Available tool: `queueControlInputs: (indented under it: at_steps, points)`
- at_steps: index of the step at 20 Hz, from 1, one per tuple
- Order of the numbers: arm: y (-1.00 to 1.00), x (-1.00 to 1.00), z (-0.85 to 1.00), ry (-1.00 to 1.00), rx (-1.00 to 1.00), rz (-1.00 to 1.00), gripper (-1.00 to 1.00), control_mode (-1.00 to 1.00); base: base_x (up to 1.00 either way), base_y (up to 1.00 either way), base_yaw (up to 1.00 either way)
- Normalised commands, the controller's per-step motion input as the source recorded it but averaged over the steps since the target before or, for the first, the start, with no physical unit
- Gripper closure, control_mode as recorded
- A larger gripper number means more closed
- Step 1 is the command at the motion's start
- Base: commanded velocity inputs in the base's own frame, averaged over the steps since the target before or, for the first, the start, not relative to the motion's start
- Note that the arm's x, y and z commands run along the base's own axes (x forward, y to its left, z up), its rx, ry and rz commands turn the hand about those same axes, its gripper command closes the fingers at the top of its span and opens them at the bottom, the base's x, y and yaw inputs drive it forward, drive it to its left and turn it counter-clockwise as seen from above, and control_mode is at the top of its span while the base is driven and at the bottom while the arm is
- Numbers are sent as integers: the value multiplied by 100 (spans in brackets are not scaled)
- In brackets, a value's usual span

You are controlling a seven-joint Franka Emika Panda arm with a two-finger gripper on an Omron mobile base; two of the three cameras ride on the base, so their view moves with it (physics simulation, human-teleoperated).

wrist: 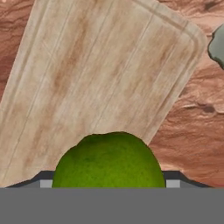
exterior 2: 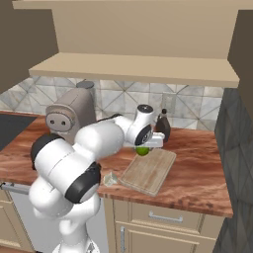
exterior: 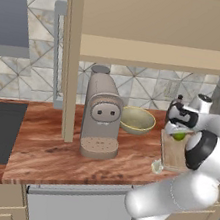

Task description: Open the cabinet. Place the bowl and condiment on the counter. Then place the lime and garlic on the cutting board.

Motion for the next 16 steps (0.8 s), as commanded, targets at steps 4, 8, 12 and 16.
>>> queueControlInputs:
  at_steps: [4,8,12,16]
  points:
    - [-51,3,0,0,0,0,100,-100,0,0,0]
    - [-43,0,-1,0,0,0,100,-100,0,0,0]
    - [-19,0,-2,0,0,0,100,-100,0,0,0]
    - [0,0,-13,0,-1,0,100,-100,0,0,0]
